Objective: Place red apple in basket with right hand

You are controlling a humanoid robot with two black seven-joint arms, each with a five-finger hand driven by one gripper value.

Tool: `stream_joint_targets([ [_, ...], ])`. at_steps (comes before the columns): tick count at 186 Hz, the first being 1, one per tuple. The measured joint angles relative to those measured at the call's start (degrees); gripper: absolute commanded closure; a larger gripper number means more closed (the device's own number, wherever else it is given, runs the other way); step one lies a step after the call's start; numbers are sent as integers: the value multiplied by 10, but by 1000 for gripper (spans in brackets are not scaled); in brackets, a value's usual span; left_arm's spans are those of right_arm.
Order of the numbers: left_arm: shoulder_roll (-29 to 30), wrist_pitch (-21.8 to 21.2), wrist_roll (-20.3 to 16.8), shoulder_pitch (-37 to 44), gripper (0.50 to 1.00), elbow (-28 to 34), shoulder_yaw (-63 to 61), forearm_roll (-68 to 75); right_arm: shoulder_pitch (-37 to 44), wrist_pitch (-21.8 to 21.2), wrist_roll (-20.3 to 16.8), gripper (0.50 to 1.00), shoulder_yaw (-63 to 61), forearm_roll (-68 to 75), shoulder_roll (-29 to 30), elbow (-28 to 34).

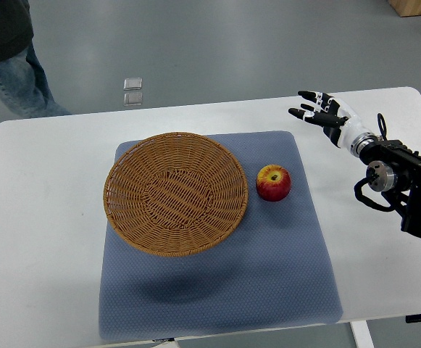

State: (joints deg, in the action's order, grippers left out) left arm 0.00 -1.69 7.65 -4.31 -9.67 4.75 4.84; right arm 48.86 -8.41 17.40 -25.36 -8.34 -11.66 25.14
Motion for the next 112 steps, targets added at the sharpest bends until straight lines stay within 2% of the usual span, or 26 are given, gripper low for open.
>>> stream_joint_targets([
  [88,0,0,0,0,500,1,0,0,1,-11,4,591,1,-49,0,3],
  [112,0,0,0,0,500,1,-1,0,-2,-39,21,593,1,-99,0,6],
])
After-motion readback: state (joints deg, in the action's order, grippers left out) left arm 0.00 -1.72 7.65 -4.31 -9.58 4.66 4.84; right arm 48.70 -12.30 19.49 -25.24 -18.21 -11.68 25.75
